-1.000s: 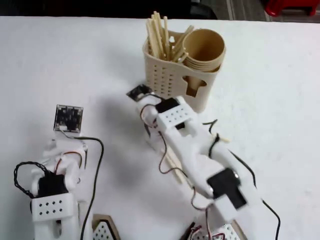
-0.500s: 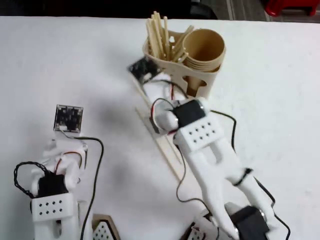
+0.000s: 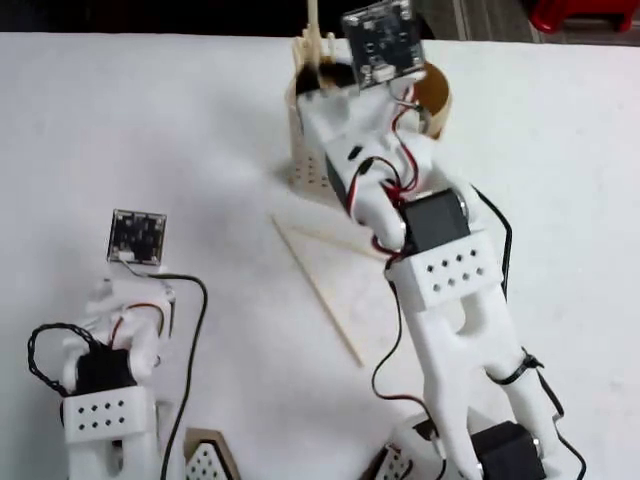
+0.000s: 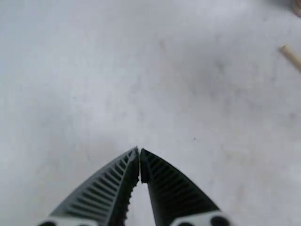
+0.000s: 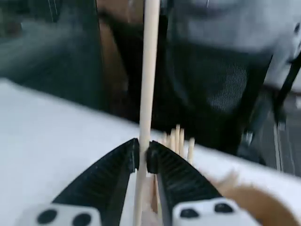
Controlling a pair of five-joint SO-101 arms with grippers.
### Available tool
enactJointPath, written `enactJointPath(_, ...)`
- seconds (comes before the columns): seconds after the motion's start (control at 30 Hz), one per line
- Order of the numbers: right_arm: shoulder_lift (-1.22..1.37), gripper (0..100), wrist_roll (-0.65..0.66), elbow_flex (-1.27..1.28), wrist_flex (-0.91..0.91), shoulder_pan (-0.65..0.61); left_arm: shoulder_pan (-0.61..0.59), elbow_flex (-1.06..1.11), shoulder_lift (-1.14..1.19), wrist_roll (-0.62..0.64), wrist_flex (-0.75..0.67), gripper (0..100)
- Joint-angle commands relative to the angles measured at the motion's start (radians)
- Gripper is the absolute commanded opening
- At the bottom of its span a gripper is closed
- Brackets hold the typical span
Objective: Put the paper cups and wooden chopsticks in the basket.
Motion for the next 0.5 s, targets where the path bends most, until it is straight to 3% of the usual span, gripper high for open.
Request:
enactJointPath(0.0, 0.056, 1.9, -0.008, -0.04, -0.28, 0.021, -0.012, -0.003, -0.016, -0.008, -0.023, 3)
enactJointPath(0.2, 0.191, 1.9, -0.006, -0.038, -0.452, 0.071, -0.012, -0.003, -0.016, -0.008, -0.023, 3)
enactJointPath(0.37, 0.28, 2.6, -0.006, -0.038, -0.479, 0.116, -0.012, -0.003, -0.016, -0.008, -0.023, 3)
enactJointPath(0.47, 0.297, 8.7, -0.006, -0.037, -0.452, 0.124, -0.012, -0.003, -0.016, -0.008, -0.023, 3)
